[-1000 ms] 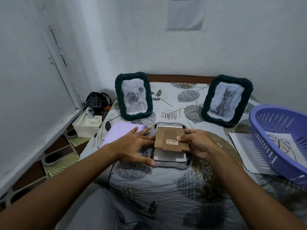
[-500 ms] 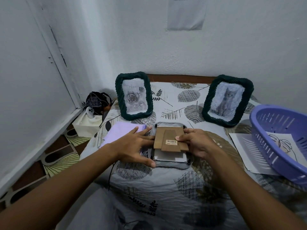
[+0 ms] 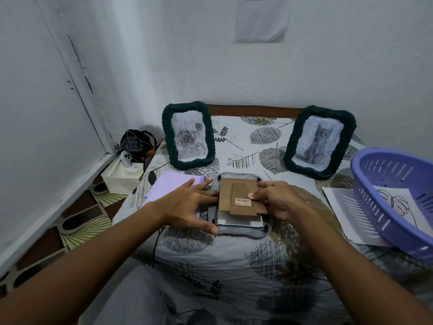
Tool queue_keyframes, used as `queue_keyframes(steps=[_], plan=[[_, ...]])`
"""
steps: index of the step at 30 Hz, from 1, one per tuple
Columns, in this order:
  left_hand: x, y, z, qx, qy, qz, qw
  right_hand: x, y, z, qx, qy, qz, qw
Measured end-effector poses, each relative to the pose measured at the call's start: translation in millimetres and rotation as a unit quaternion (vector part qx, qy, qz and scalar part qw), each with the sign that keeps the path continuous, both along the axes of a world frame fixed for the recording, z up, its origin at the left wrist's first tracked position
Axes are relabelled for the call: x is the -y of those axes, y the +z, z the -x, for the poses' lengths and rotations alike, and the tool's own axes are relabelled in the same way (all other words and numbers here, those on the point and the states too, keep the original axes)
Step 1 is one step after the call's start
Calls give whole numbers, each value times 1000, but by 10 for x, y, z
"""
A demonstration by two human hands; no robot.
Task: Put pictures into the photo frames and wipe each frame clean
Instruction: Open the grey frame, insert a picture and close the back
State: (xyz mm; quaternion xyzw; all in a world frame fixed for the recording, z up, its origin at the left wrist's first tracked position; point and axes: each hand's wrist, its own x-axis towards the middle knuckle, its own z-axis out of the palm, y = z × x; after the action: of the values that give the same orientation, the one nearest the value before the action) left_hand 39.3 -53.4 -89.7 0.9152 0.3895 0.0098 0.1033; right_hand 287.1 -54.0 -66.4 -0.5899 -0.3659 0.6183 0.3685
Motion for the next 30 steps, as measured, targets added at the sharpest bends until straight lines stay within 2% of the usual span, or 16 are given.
queue_keyframes(steps=[4, 6, 13, 18, 22, 26, 30], plan=[[14, 81, 39, 122, 70, -9, 990, 29, 39, 9, 20, 12, 0, 1000], [13, 97, 36, 149, 83, -5, 985, 33, 51, 6, 28, 16, 0, 999], [-78, -20, -15, 123, 53, -13, 991, 34, 78, 29, 72, 40, -7, 997], [-79, -61, -37, 112, 33, -37, 992, 41, 107, 25, 145, 86, -28, 985], [-82, -95, -48, 97, 24, -57, 993, 20, 123, 14, 233, 126, -51, 963], [-73, -123, -57, 87, 17, -80, 993, -38, 128, 28, 338, 165, -73, 924], [-88, -124, -51, 69, 13, -89, 994, -98, 136, 71, 399, 187, -71, 895]])
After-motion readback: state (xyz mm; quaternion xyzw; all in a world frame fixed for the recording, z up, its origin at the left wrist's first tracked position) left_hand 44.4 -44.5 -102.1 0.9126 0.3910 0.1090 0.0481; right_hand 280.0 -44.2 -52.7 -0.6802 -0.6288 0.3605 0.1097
